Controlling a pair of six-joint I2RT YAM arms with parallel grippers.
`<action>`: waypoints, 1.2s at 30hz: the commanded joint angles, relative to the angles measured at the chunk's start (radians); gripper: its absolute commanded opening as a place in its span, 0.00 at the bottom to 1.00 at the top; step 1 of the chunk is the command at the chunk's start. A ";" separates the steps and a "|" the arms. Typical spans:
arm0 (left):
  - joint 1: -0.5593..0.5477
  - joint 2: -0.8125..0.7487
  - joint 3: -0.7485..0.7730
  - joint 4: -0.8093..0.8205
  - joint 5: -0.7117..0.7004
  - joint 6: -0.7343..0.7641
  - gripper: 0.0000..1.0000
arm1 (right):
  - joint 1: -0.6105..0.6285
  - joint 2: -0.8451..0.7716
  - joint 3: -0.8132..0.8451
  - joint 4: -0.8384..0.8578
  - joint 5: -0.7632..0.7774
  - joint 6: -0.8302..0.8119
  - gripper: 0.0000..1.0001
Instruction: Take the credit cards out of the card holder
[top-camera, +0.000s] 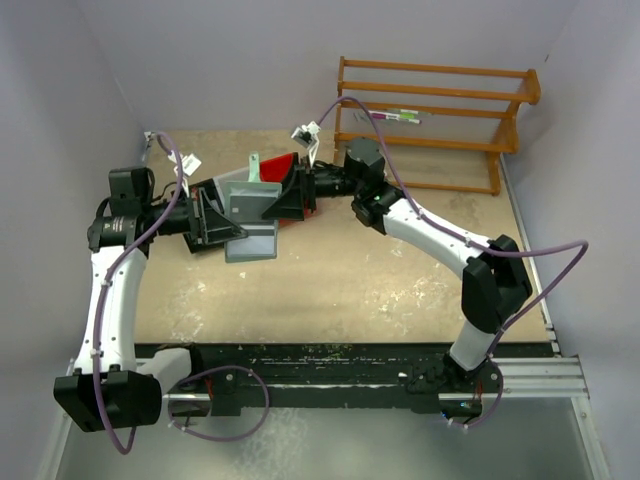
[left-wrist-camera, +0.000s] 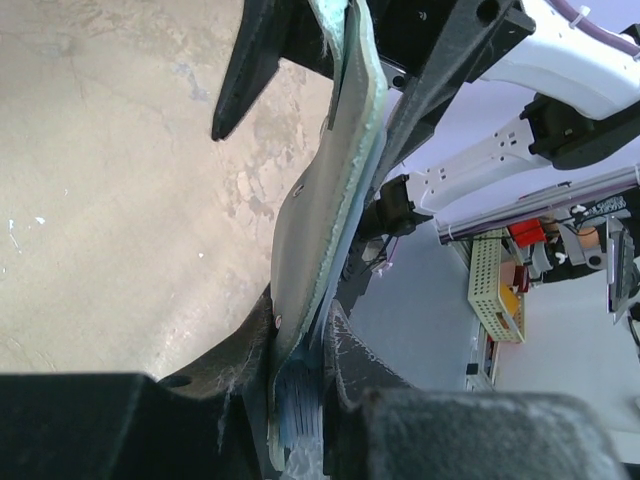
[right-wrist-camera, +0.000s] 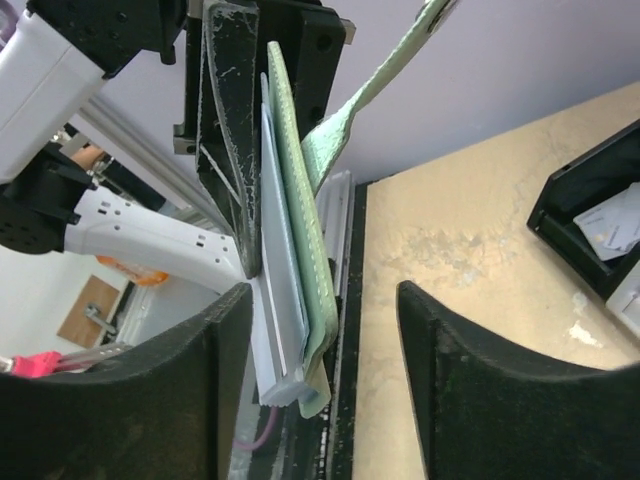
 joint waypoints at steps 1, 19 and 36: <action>-0.004 -0.004 0.063 -0.034 0.050 0.066 0.00 | 0.011 -0.017 0.086 -0.074 0.002 -0.092 0.53; -0.003 -0.214 -0.228 0.824 0.067 -0.549 0.70 | -0.011 -0.117 -0.156 0.614 0.282 0.447 0.00; -0.003 -0.244 -0.448 1.543 0.016 -1.164 0.52 | 0.127 -0.209 -0.478 0.924 0.829 0.491 0.00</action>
